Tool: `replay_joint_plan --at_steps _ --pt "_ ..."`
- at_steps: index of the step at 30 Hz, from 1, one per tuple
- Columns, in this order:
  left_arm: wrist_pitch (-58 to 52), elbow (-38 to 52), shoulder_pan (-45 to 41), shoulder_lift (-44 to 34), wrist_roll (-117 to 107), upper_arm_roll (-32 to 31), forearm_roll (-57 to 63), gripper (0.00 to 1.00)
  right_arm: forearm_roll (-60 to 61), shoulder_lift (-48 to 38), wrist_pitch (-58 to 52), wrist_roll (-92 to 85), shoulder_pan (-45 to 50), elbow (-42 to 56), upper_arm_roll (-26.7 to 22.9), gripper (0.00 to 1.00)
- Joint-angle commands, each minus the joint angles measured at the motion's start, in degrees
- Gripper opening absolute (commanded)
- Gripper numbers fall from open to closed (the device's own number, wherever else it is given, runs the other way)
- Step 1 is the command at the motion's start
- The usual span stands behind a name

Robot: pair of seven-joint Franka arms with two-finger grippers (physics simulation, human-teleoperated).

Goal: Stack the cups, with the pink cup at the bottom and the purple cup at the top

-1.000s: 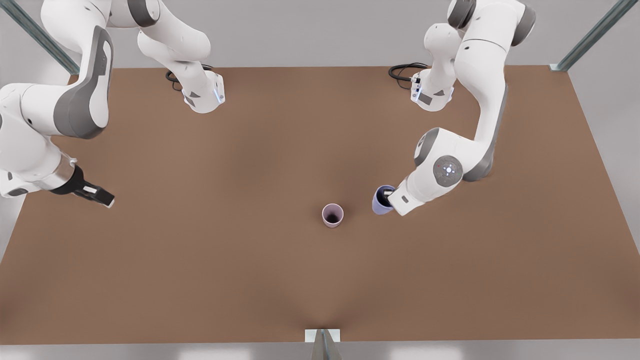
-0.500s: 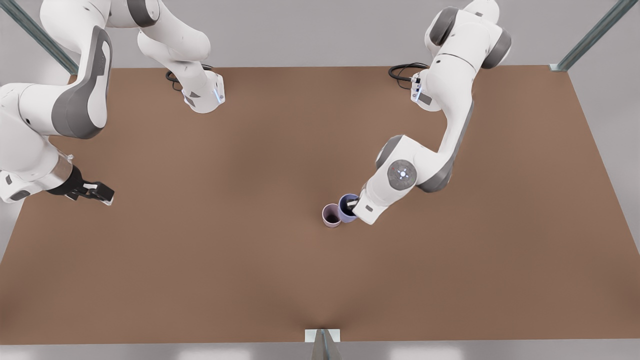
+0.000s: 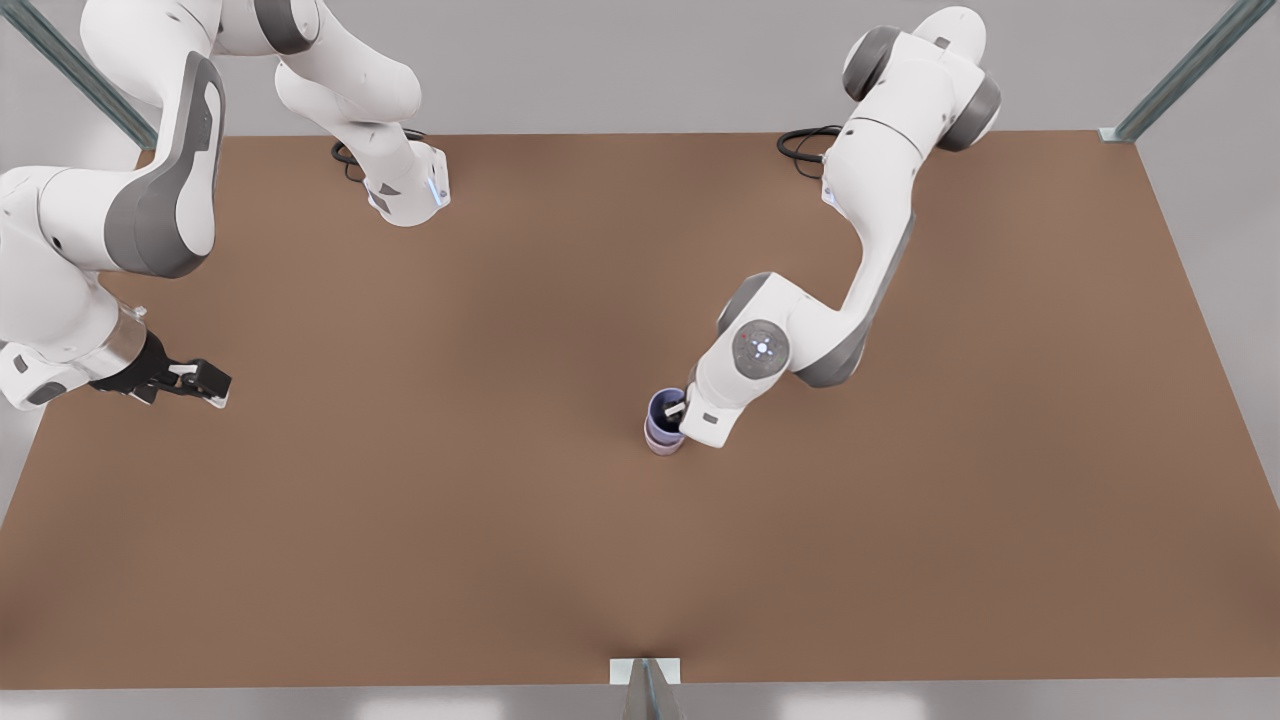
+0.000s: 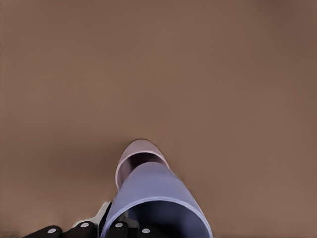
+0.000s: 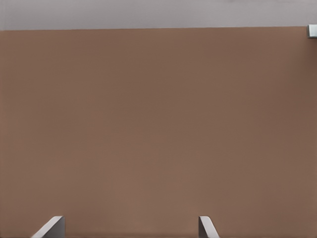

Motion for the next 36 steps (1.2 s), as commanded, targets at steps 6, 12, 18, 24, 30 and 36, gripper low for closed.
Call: replay_joint_plan --at_steps 6,12,18,24,30,36 --pt "-2.4 0.0 -0.2 0.9 -12.2 0.0 -0.1 0.21 0.0 -0.1 0.0 -3.7 0.0 0.1 0.1 1.00" --pt "-1.7 0.3 -0.2 1.9 -12.3 0.1 -0.1 0.21 0.1 -0.1 0.0 -3.7 0.0 0.1 0.1 1.00" --pt "-1.1 0.4 -0.2 2.3 -12.5 0.1 -0.2 0.21 0.0 -0.1 0.1 -3.7 0.0 0.1 0.1 1.00" --pt "-0.7 0.5 -0.2 2.6 -13.4 0.0 -0.2 0.21 0.0 -0.1 0.0 -3.7 0.0 0.0 0.0 1.00" --pt "0.0 0.7 -0.2 2.7 -14.2 0.1 -0.1 0.21 0.1 0.0 0.1 -3.7 0.1 0.1 0.1 1.00" --pt "0.0 0.8 -0.2 2.7 -14.3 0.1 -0.1 0.21 0.1 0.2 0.0 -3.6 0.1 0.1 0.1 1.00"
